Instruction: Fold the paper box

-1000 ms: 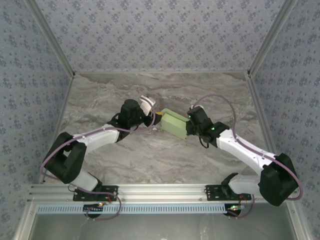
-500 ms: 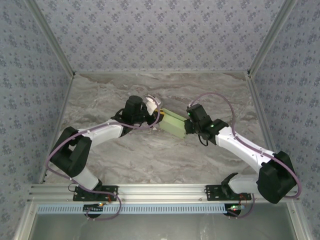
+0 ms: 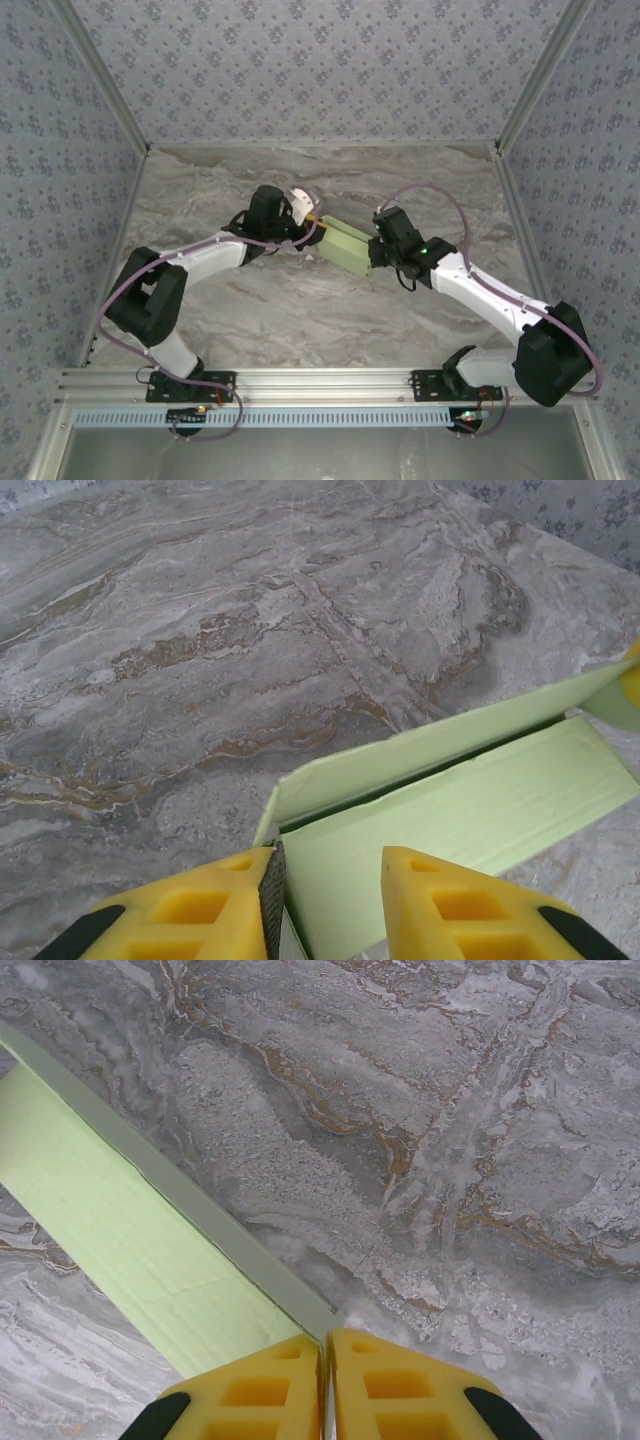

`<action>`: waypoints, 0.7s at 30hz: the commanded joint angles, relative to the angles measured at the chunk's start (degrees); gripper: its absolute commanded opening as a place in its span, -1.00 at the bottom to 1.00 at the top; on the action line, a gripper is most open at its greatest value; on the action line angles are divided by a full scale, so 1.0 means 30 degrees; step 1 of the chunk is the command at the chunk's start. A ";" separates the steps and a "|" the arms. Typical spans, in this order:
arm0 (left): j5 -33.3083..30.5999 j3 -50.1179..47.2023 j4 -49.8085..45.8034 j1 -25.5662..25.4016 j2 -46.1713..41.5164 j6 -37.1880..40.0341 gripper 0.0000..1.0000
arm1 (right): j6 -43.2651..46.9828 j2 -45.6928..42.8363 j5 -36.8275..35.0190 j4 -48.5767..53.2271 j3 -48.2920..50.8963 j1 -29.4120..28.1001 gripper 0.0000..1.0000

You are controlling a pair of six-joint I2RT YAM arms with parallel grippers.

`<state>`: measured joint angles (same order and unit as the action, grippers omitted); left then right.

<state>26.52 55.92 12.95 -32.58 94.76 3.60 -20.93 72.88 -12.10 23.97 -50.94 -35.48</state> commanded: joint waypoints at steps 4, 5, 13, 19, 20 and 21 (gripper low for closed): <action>0.1601 0.1693 -0.1192 0.0404 0.1361 0.0630 -0.48 | 0.0121 0.0156 0.0251 0.0257 -0.0562 0.0096 -0.74; 0.1746 0.1838 -0.1332 0.0422 0.1519 0.0754 -0.58 | 0.0121 0.0144 0.0242 0.0280 -0.0570 0.0103 -0.74; 0.2615 0.2131 -0.1119 0.0412 0.1775 0.1440 -0.68 | 0.0310 0.0227 0.0413 0.0267 -0.0621 0.0095 -0.74; 0.4162 0.1900 -0.0722 0.1229 0.1494 0.2849 0.06 | 0.0942 0.0205 0.0543 0.0401 -0.0764 0.0171 -0.76; 0.4350 0.1753 -0.0476 0.1509 0.1435 0.3005 0.10 | 0.1023 0.0212 0.0571 0.0443 -0.0737 0.0194 -0.76; 0.4502 0.1609 -0.0262 0.1769 0.1376 0.3265 0.12 | 0.1075 0.0223 0.0625 0.0443 -0.0702 0.0241 -0.77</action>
<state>36.05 60.51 10.26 -29.71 99.55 10.17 -19.38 73.12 -10.94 24.03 -51.27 -35.31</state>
